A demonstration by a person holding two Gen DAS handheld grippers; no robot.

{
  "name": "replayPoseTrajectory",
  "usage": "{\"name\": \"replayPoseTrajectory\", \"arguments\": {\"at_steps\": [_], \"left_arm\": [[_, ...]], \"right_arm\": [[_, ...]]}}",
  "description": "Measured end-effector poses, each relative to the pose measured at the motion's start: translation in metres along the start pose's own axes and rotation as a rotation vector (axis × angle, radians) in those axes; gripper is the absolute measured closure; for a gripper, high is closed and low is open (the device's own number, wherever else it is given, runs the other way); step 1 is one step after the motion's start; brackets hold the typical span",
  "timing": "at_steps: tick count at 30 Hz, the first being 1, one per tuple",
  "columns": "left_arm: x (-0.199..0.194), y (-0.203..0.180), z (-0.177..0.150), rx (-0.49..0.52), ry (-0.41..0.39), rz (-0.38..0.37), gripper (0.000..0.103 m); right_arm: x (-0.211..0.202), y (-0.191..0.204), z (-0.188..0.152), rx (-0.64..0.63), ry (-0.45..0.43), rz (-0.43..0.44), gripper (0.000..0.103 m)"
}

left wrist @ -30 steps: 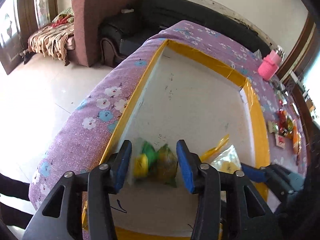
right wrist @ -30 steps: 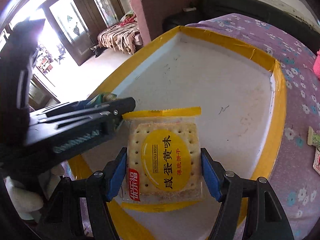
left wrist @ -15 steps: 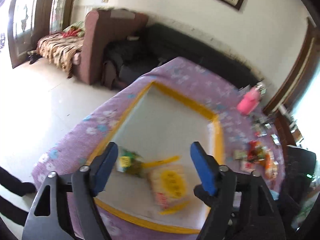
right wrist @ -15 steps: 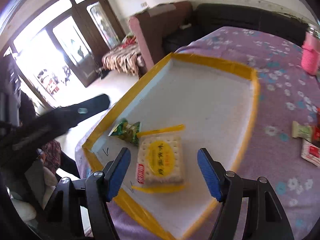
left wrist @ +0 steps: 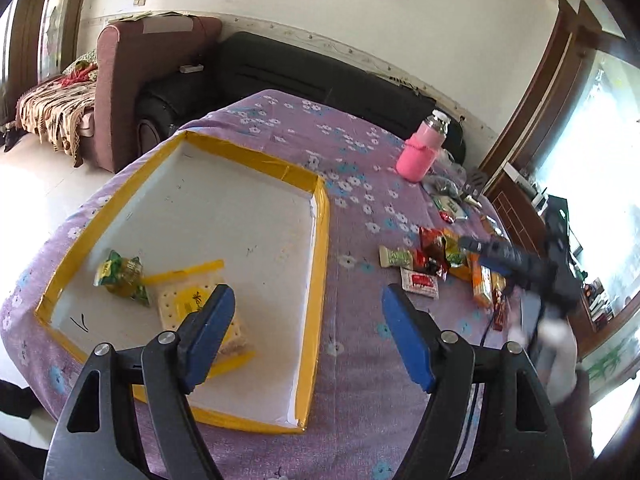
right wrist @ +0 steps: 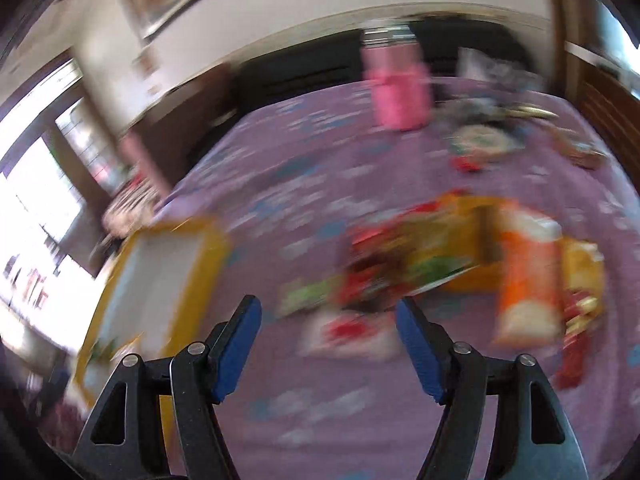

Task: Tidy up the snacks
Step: 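Grasp a red candy with the left tool while the right tool grasps a brown-red candy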

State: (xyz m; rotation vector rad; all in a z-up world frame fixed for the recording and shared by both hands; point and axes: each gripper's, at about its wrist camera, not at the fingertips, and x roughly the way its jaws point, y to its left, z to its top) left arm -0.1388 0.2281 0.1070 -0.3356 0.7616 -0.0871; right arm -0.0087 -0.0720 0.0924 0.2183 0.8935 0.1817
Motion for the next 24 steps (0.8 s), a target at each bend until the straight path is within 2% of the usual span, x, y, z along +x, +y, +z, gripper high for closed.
{"name": "replayPoseTrajectory", "arguments": {"at_steps": [2,4,7,9,10,11,12,13,17,19,21,22,24], "left_arm": [[0.002,-0.003,-0.001,0.004,0.008,0.000,0.027],[0.004,-0.008,-0.002,0.012,0.015,0.001,0.027],[0.005,-0.012,-0.003,0.023,0.019,0.003,0.027],[0.006,-0.013,-0.004,0.027,0.024,0.002,0.027],[0.006,-0.013,-0.004,0.028,0.027,0.001,0.027],[0.006,-0.013,-0.005,0.029,0.030,0.001,0.027],[0.007,-0.013,-0.006,0.031,0.033,0.001,0.027],[0.008,-0.012,-0.006,0.032,0.036,0.001,0.027],[0.015,-0.008,-0.008,0.023,0.051,-0.003,0.027],[0.018,-0.007,-0.010,0.022,0.063,-0.015,0.027],[0.020,-0.006,-0.012,0.023,0.071,-0.024,0.027],[0.020,-0.006,-0.013,0.024,0.073,-0.030,0.027],[0.023,-0.008,-0.015,0.029,0.085,-0.037,0.027]], "right_arm": [[0.012,-0.027,0.019,0.040,0.000,-0.046,0.032],[0.027,-0.041,0.034,0.079,0.005,-0.055,0.035],[0.048,-0.043,0.049,0.106,0.021,-0.053,0.040],[0.067,-0.036,0.055,0.087,0.043,-0.082,0.044],[0.077,-0.035,0.059,0.065,0.052,-0.121,0.052],[0.089,-0.033,0.059,0.045,0.075,-0.150,0.070],[0.098,-0.030,0.057,0.026,0.112,-0.159,0.082],[0.102,-0.028,0.054,0.018,0.136,-0.157,0.086],[0.103,-0.016,0.031,-0.070,0.233,-0.115,0.093],[0.095,-0.012,0.012,-0.113,0.288,-0.082,0.092],[0.080,-0.011,-0.008,-0.141,0.337,-0.016,0.088],[0.065,-0.016,-0.015,-0.128,0.331,0.039,0.088],[0.040,-0.027,-0.022,-0.090,0.272,0.081,0.079]]}}
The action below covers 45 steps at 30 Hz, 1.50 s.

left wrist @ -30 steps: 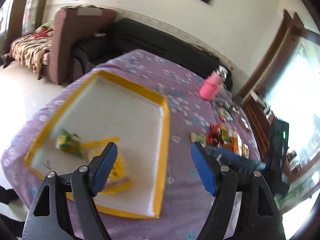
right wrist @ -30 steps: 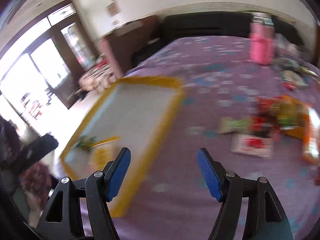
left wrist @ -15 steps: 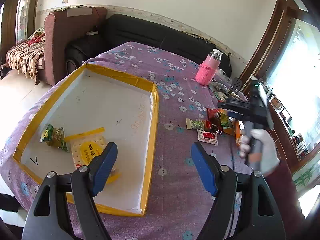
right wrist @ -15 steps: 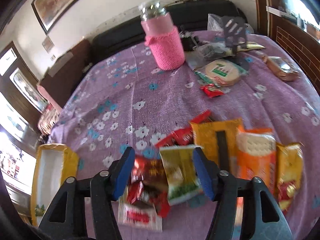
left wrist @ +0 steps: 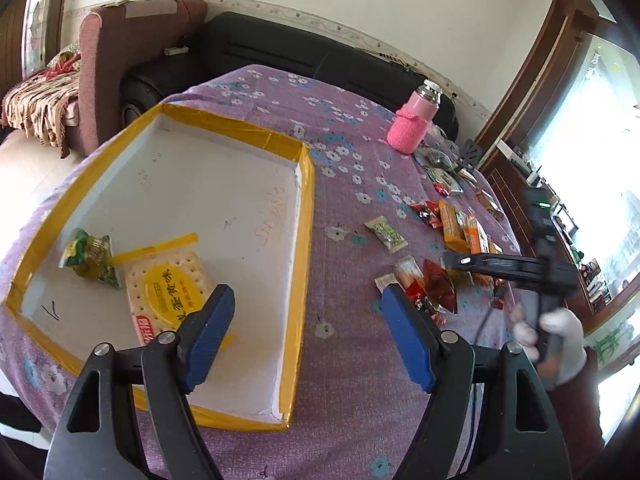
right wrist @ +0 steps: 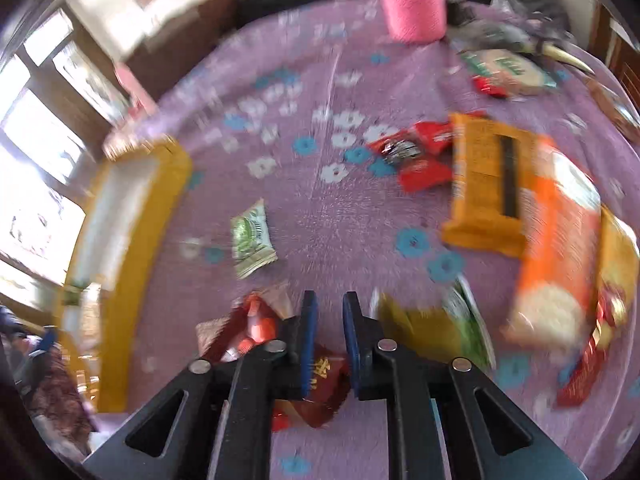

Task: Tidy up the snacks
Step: 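Grasp a red candy with the left tool while the right tool grasps a brown-red candy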

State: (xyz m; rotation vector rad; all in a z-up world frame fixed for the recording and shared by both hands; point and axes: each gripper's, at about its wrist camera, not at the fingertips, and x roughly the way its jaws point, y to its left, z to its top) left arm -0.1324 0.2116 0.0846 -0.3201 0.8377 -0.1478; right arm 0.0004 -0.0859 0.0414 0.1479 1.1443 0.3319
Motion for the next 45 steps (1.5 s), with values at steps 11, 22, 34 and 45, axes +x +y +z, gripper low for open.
{"name": "replayPoseTrajectory", "arguments": {"at_steps": [11,22,34,45], "left_arm": [[0.012,-0.038,-0.014,0.085,0.066,-0.019,0.027],[0.035,-0.068,-0.024,0.141,0.123,-0.021,0.027],[0.107,-0.134,-0.023,0.298,0.197,0.018,0.037],[0.127,-0.142,-0.026,0.379,0.156,0.118,0.078]], "right_arm": [[-0.025,0.000,-0.037,-0.089,-0.179,0.003,0.051],[0.013,0.003,-0.038,-0.065,-0.163,0.080,0.070],[-0.004,-0.028,-0.041,0.067,-0.230,0.155,0.069],[-0.010,-0.031,-0.040,0.082,-0.245,0.160,0.069]]}}
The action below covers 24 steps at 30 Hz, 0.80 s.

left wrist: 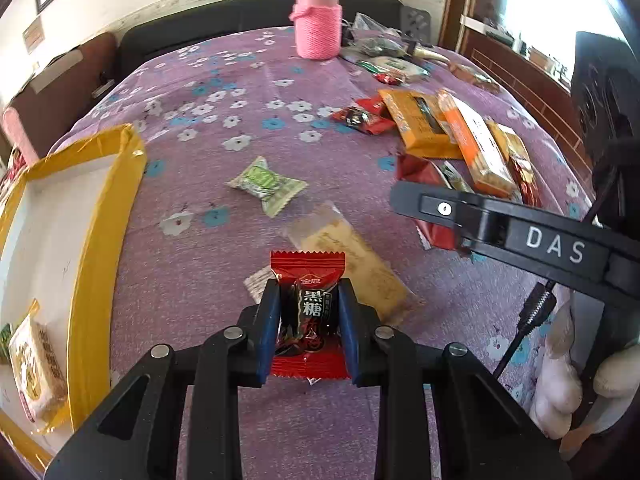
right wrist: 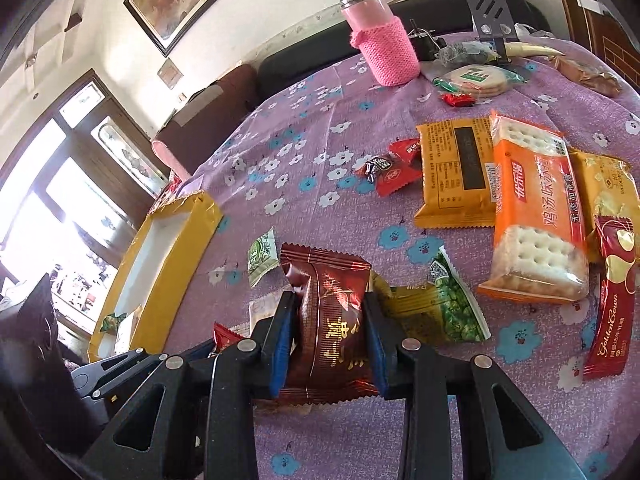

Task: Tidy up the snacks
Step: 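Grasp a red candy with the left tool while the right tool grasps a brown-red candy, then carry both candies over the tray and open both tools to release them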

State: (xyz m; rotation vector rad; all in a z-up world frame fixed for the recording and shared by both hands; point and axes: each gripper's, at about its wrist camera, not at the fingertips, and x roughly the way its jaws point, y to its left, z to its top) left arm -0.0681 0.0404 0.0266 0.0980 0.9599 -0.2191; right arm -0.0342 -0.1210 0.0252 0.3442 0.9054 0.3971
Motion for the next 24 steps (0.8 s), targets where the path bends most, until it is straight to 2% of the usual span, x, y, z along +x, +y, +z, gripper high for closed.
{"name": "replayPoseTrajectory", "arguments": {"at_steps": [8,13,17,21,24], "left_arm": [[-0.036,0.026,-0.003,-0.078,-0.071,-0.044,0.078],[-0.073,0.068,-0.011,-0.154,-0.136,-0.050,0.078],[-0.107,0.120,-0.014,-0.218,-0.191,0.000,0.078],[-0.132,0.174,-0.010,-0.268,-0.229,0.070,0.078],[-0.141,0.208,-0.008,-0.292,-0.238,0.106,0.078]], "right_arm": [[0.000,0.001,-0.001,-0.010,-0.008,-0.002,0.069],[0.004,0.003,-0.004,-0.013,-0.001,-0.014,0.069],[0.007,0.014,-0.007,-0.029,0.026,-0.038,0.070],[-0.004,0.043,-0.006,-0.030,0.039,0.030,0.070],[-0.010,0.082,0.002,-0.070,0.043,0.082,0.070]]}}
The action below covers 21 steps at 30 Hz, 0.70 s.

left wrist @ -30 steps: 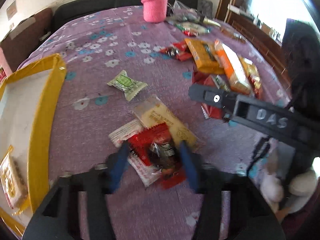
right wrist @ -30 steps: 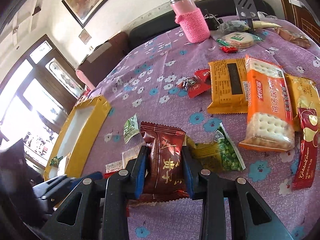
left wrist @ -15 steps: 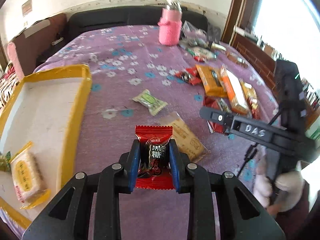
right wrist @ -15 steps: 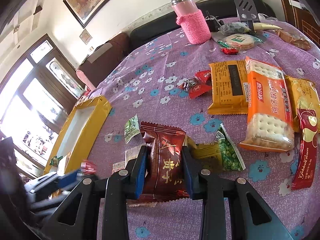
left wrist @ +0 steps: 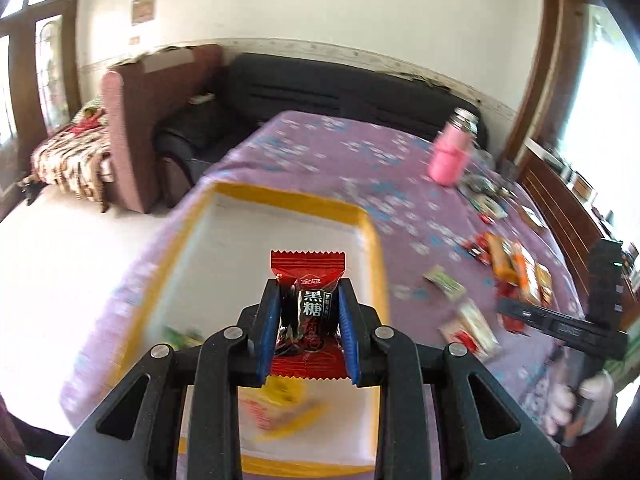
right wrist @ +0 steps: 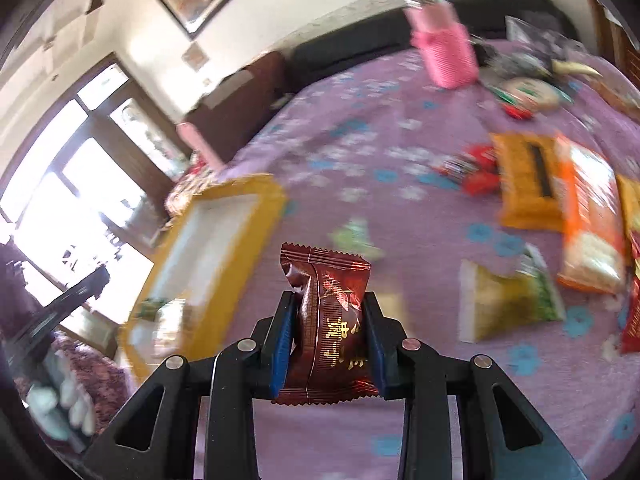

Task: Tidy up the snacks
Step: 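Carry both candies over the tray and open both tools to release them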

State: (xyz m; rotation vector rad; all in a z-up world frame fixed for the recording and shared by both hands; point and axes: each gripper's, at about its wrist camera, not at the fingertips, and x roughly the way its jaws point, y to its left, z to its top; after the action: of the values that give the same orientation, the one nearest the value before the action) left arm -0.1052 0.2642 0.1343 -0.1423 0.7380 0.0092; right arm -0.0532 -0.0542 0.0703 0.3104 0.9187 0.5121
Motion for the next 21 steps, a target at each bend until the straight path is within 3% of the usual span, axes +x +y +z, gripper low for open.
{"name": "replayPoseTrajectory", "arguments": {"at_steps": [4,8,13,21], "left_arm": [[0.009,0.037,0.015,-0.029,0.004,0.053,0.078],[0.031,0.065,0.018,-0.081,0.046,0.049,0.078],[0.074,0.078,0.014,-0.102,0.127,0.040,0.078],[0.121,0.091,0.003,-0.137,0.230,0.032,0.078]], "right_arm": [[0.008,0.061,0.018,-0.072,0.026,0.082,0.070],[0.037,0.118,0.029,-0.115,0.089,0.166,0.070],[0.094,0.162,0.025,-0.160,0.179,0.147,0.070],[0.167,0.175,0.017,-0.175,0.267,0.067,0.071]]}}
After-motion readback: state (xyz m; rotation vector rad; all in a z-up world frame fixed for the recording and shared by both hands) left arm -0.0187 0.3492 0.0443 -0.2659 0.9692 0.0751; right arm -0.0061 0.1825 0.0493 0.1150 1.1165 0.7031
